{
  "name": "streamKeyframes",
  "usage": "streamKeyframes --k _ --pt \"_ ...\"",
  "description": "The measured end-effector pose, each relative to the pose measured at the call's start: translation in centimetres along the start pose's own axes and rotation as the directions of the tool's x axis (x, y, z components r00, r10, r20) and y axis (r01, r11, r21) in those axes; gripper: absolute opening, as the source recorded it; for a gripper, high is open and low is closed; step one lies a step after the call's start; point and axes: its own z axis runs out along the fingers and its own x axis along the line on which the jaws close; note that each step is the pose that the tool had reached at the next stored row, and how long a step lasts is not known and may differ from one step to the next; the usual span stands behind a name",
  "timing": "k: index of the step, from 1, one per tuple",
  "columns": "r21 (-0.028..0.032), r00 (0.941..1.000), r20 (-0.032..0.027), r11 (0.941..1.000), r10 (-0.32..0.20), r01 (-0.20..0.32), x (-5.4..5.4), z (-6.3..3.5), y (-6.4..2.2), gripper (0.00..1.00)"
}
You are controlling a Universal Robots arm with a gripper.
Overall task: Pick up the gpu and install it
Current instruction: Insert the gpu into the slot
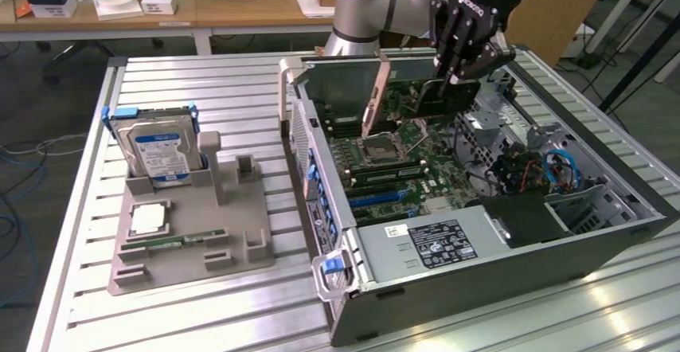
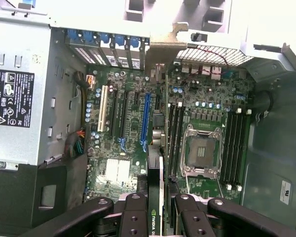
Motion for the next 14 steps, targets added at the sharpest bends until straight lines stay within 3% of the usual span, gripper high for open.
streamKeyframes --k 14 --pt "0.0028 1.0 -0.0003 1.0 0.001 -0.001 0.01 0.53 -0.02 0.26"
